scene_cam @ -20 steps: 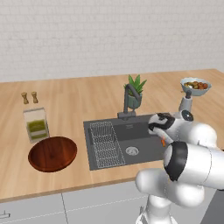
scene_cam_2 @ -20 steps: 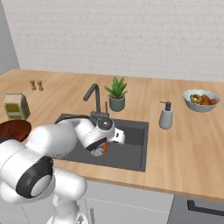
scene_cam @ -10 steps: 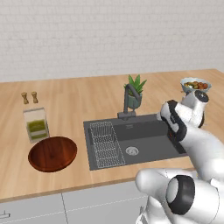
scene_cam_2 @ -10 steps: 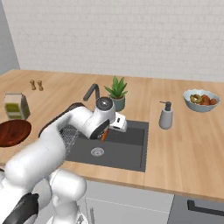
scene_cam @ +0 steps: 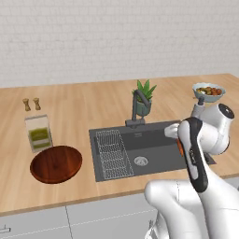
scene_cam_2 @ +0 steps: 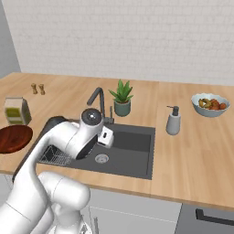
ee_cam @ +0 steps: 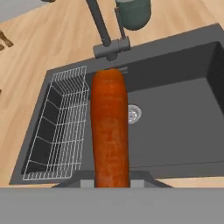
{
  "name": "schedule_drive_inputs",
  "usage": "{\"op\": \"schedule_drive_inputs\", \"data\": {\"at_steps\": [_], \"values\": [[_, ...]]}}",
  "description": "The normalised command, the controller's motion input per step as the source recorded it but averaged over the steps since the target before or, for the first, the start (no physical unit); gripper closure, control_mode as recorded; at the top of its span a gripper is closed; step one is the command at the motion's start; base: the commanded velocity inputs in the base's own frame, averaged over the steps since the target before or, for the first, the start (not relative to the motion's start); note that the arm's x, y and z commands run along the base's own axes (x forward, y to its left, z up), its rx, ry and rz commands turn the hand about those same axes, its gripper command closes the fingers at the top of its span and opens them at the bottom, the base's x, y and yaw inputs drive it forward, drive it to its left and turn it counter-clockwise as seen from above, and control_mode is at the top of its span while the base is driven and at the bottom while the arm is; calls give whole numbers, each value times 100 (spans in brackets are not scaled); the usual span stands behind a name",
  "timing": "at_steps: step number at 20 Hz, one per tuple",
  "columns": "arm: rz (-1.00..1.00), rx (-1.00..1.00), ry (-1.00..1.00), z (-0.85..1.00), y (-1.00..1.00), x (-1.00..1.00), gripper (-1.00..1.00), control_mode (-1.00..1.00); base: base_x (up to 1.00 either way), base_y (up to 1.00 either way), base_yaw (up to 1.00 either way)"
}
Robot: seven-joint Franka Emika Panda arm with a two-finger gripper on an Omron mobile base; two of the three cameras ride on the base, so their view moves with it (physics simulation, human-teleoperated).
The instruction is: Pick the carrot from the sink and place it in the bowl. Then pick the bowl and place it in the microwave. Then close the microwave door and press the start button.
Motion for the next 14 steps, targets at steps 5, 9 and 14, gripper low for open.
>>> {"op": "schedule_drive_inputs", "data": {"at_steps": [5, 9, 14], "values": [[18, 10, 0, 47, 100, -43, 100, -100, 0, 0, 0], [13, 0, 1, 40, 100, -37, 100, -100, 0, 0, 0], [1, -22, 12, 17, 100, -30, 100, -100, 0, 0, 0]]}}
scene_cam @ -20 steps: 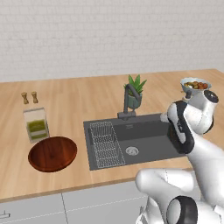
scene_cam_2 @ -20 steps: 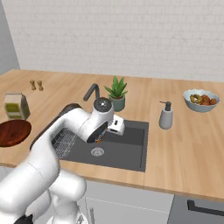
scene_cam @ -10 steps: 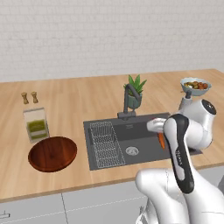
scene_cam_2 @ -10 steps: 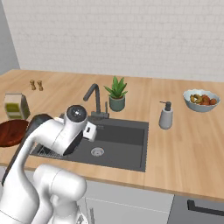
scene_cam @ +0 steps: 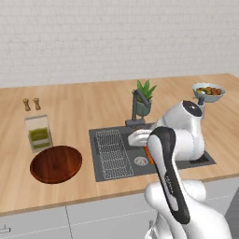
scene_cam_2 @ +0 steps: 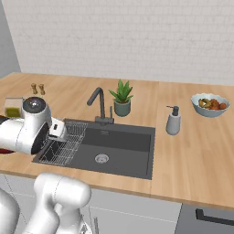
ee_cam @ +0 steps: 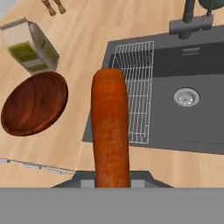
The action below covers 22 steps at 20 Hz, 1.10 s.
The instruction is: Pick the carrot from the sink and place it in the bowl. Then pick the bowl and place it in the microwave. Then close the microwave door and press the start button.
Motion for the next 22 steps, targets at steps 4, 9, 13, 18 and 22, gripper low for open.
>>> {"op": "schedule_drive_inputs", "data": {"at_steps": [4, 9, 13, 18, 22], "values": [[0, -26, 15, 1, 98, -6, 100, -100, 0, 0, 0], [0, -5, 7, -3, 64, 0, 100, -100, 0, 0, 0], [0, 0, 17, 0, 52, 4, 100, -100, 0, 0, 0], [2, -1, 22, 0, 47, 33, 100, -100, 0, 0, 0], [0, -2, 13, -5, 30, 35, 100, -100, 0, 0, 0]]}}
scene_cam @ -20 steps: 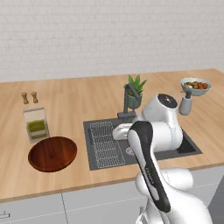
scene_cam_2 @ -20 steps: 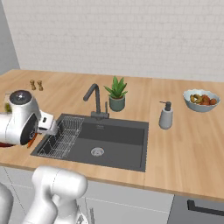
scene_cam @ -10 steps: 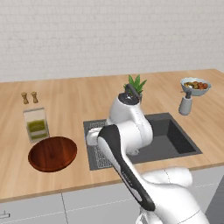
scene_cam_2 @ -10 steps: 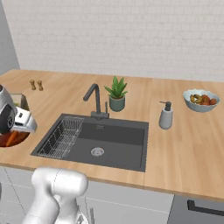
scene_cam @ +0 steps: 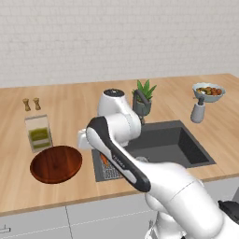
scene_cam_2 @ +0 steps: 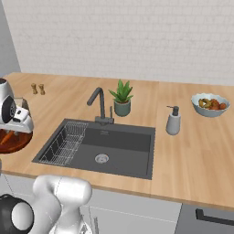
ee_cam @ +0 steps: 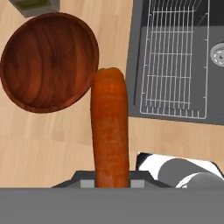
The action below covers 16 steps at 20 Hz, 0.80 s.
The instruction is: Pick the carrot from the sink and place it in the bowl. Then pick the bowl and place it in the microwave. Then close the microwave door and press the start button.
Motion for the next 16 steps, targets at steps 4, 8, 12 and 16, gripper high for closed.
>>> {"op": "schedule_drive_inputs", "data": {"at_steps": [4, 8, 12, 16], "values": [[0, 0, 1, -17, 27, 30, 100, -100, 0, 0, 0], [0, 0, -2, -4, 26, 19, 100, -100, 0, 0, 0], [0, 0, 0, -9, 38, 28, 100, -100, 0, 0, 0], [0, 0, 1, -20, 39, 26, 100, -100, 0, 0, 0]]}}
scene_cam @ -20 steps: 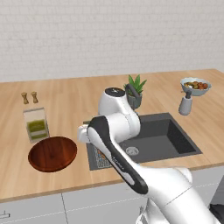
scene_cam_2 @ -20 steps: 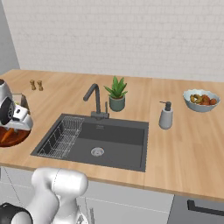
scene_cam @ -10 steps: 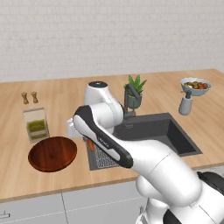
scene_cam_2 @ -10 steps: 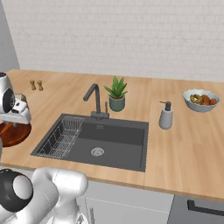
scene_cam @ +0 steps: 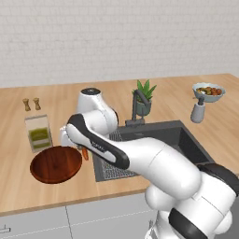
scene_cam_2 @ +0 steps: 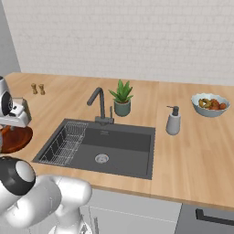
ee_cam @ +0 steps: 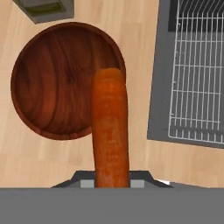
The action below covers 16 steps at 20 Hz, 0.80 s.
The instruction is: Pick the carrot from the sink and place it in the bowl. Then pick the bowl and place it in the microwave. Then close the microwave door and press the start button.
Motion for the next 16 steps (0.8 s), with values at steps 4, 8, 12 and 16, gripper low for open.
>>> {"op": "schedule_drive_inputs", "data": {"at_steps": [4, 8, 12, 16], "values": [[0, 0, 0, -21, 34, 25, 100, -100, 0, 0, 0], [0, 0, 0, -20, 41, 23, 100, -100, 0, 0, 0], [0, 0, -1, -26, 30, 32, 100, -100, 0, 0, 0], [0, 0, 8, -28, 6, 44, 100, -100, 0, 0, 0]]}}
